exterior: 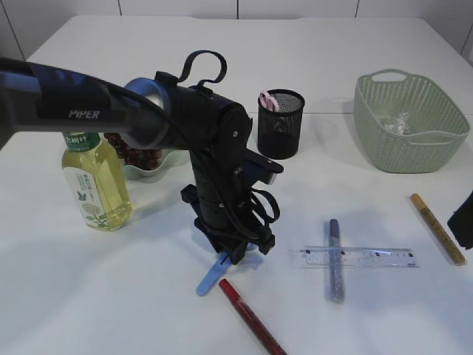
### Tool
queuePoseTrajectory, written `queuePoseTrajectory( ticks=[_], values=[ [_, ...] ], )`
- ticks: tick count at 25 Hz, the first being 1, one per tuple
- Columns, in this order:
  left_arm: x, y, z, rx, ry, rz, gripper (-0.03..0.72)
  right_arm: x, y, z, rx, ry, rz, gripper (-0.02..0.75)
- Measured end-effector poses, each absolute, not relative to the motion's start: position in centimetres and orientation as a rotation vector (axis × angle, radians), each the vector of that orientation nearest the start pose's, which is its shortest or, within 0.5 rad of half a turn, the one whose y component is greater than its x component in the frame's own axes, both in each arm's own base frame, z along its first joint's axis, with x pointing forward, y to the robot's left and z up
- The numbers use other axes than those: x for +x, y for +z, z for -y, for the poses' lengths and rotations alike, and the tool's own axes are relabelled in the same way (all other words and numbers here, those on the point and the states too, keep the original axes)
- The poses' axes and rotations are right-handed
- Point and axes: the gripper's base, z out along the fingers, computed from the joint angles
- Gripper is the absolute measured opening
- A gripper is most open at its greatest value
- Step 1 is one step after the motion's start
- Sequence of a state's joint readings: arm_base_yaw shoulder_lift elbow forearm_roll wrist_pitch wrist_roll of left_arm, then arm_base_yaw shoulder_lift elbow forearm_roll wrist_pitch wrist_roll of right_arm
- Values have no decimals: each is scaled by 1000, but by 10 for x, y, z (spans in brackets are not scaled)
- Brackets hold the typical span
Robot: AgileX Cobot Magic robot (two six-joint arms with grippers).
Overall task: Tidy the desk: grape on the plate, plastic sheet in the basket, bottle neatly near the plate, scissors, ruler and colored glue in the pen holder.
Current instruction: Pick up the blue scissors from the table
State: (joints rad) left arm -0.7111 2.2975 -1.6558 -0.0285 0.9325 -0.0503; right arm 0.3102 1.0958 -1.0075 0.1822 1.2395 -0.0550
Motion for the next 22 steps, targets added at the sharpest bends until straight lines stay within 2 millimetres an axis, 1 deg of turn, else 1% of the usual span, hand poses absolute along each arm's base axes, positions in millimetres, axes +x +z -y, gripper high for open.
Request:
queuePoseTrajectory(
  ticks=[7,11,15,22],
  values=[
    [337,105,295,948,-92,-2938,307,172,329,-71,-470,312,-2782,365],
    [337,105,295,926,-93,-2948,313,172,329,-71,-470,312,-2782,364],
    [333,99,291,903,-80,-2978,314,172,329,-71,-471,310,-2782,364],
    [330,99,291,901,-82,-2976,314,172,329,-71,-471,310,-2782,364]
  ],
)
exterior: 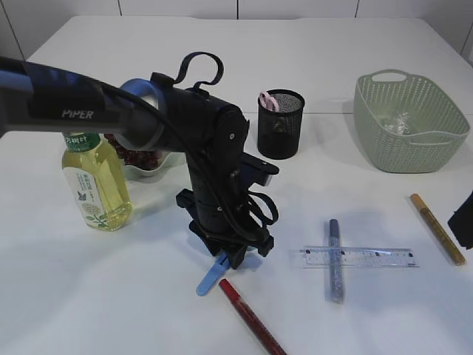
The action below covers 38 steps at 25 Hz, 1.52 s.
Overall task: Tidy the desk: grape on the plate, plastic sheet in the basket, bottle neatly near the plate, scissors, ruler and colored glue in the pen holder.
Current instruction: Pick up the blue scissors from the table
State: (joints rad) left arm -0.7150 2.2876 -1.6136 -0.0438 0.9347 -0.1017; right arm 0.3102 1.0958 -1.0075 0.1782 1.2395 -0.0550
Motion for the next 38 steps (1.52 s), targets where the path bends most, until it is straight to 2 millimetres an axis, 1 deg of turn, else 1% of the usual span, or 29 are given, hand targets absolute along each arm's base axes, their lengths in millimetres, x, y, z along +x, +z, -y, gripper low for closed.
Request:
queuePoseTrajectory(
  ticks=[9,18,20,23,29,38],
  values=[
    [323,99,298,929,-62,-2968,314,172,329,-71,-471,310,-2782,364],
    [323,99,298,921,-62,-2971,313,172,329,-71,-472,303,-2781,364],
    [323,99,297,919,-60,-2971,297,172,329,-71,-472,301,-2781,364],
    [323,99,297,918,-57,-2970,248,172,329,-71,-472,301,-2781,364],
    [323,99,297,913,-57,-2973,182,172,329,-71,-472,301,-2781,364],
    [323,99,297,911,-56,-2975,169,172,329,-71,-472,301,-2781,364]
  ],
)
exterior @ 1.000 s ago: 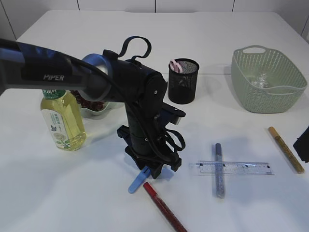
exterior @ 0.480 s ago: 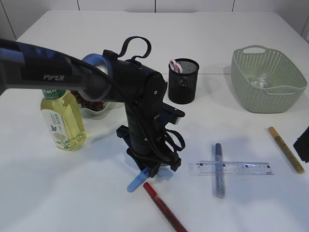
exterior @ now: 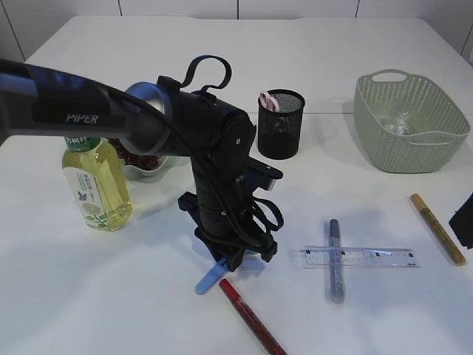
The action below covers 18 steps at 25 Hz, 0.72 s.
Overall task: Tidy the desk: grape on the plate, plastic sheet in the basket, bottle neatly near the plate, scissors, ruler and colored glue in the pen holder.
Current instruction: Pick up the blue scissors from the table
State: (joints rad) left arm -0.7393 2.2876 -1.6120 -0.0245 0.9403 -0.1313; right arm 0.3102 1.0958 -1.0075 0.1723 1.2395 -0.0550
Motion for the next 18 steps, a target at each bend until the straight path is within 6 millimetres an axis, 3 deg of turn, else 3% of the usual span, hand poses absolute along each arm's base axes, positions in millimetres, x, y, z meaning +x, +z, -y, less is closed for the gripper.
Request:
queuePoseTrajectory(
  ticks=[18],
  values=[
    [322,104,297,904,-67,-2976,166,172,329,-71,-472,301,-2781,364]
  ],
)
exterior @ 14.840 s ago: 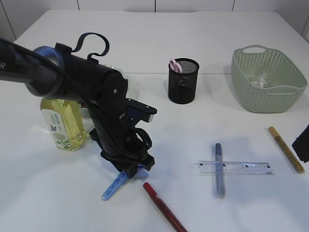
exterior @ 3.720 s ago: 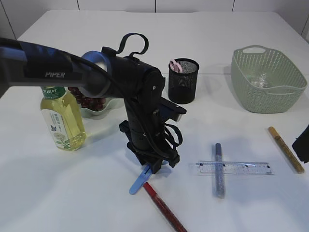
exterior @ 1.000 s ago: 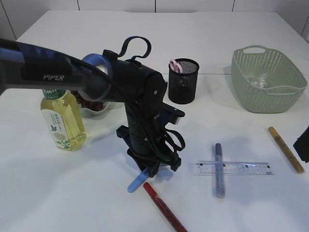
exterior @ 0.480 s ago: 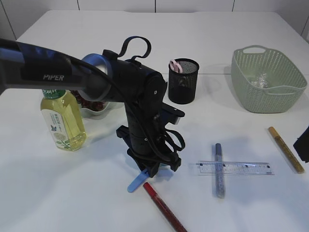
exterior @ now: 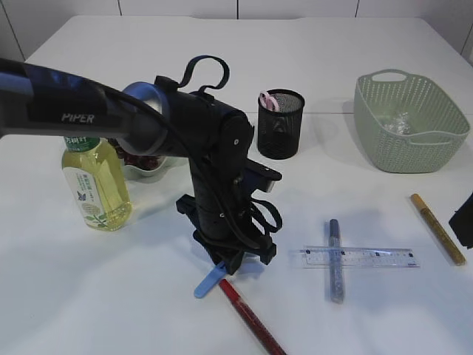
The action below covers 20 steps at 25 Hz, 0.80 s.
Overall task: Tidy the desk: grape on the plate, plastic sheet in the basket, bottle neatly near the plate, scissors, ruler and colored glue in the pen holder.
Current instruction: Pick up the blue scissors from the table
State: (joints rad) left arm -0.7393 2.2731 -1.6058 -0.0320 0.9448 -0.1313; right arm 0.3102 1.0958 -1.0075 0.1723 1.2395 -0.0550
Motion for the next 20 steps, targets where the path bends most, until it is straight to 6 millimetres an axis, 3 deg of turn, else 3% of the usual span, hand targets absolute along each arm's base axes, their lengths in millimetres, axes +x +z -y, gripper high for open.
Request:
queuePoseTrajectory(
  ticks=[20],
  values=[
    [331,111,286,838,-84,-3013,166,173,329,-71,-468,308,-2772,364]
  ],
)
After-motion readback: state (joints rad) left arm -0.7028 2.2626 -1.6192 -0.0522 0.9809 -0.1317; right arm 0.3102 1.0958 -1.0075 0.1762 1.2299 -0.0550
